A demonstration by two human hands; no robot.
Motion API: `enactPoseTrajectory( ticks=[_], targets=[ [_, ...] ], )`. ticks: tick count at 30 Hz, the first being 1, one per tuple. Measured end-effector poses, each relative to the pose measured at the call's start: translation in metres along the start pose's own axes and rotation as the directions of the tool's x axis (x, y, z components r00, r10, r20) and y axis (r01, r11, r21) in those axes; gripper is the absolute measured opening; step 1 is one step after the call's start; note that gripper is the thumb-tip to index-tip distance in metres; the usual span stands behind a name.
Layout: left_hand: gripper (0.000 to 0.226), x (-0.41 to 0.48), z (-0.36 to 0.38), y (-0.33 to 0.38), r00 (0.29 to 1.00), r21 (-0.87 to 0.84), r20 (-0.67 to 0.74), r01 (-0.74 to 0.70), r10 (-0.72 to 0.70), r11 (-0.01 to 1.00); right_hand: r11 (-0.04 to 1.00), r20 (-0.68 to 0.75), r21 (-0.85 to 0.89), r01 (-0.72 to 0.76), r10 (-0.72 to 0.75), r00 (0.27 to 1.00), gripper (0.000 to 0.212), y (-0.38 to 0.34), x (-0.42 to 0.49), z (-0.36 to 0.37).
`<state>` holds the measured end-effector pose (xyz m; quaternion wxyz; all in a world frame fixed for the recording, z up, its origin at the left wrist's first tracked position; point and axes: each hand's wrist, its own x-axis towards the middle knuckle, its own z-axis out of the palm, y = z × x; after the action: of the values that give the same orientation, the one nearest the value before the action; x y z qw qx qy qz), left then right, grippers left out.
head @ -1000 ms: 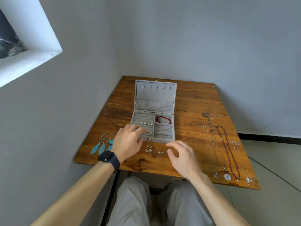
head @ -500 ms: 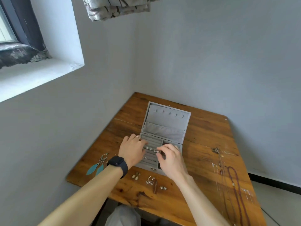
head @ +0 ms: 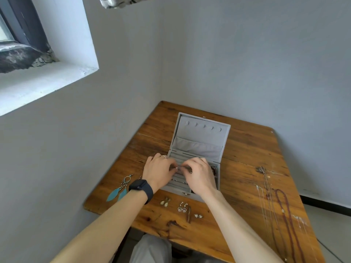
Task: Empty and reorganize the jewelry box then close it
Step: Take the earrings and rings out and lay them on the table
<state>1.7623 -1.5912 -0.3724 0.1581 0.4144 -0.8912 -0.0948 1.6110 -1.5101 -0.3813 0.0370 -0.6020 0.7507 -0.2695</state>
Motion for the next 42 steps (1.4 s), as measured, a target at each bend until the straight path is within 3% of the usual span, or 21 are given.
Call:
enactPoseTrajectory(
  ticks=[5, 9, 17, 25, 42],
  targets=[
    [0.015, -0.029, -0.012, 0.008, 0.994, -0.202, -0.098, 0.023, -0.044, 0.979, 0.941, -0.106, 0.310, -0.133, 0.174, 0.979, 0.015, 0.006, -0.048, -0.023],
    [0.016, -0.065, -0.010, 0.032, 0.992, -0.315, -0.124, -0.019, -0.021, 0.949, 0.872, -0.122, 0.426, -0.242, 0.320, 0.939, 0.016, 0.014, -0.110, -0.034],
    [0.022, -0.109, 0.021, 0.087, 0.998, -0.228, -0.023, -0.070, 0.067, 0.971, 0.875, -0.150, 0.287, -0.389, 0.442, 0.884, 0.013, 0.021, -0.185, -0.026],
    [0.022, -0.118, 0.032, 0.105, 0.999, -0.066, 0.024, -0.047, 0.049, 0.997, 0.907, -0.211, 0.223, -0.356, 0.402, 0.891, 0.009, 0.033, -0.192, -0.017],
    [0.023, -0.106, 0.037, 0.106, 0.992, -0.041, 0.070, -0.103, 0.106, 0.994, 0.920, -0.168, 0.214, -0.329, 0.367, 0.915, 0.014, 0.049, -0.184, -0.014]
  ],
)
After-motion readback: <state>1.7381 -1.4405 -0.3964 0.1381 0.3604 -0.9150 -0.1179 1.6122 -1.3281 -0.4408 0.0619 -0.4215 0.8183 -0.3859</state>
